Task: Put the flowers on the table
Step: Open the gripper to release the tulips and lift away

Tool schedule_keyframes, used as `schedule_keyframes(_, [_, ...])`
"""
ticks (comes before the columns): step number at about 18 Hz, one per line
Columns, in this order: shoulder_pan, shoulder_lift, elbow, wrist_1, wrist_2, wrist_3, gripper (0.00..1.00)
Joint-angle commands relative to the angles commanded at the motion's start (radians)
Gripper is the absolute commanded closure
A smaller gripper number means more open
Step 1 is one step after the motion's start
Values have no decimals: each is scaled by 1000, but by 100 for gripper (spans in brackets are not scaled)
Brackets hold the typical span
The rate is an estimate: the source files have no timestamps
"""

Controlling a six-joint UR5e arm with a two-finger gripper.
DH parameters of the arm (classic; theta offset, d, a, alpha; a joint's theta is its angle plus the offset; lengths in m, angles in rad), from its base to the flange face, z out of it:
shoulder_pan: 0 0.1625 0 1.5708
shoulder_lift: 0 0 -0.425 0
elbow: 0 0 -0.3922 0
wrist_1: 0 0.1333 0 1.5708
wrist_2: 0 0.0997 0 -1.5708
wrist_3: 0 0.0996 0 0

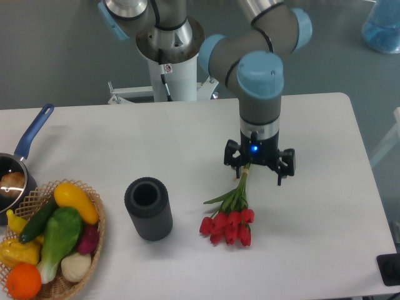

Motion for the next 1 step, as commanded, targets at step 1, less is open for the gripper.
schedule_keyframes(1, [2, 3, 0, -2, 2, 2, 0])
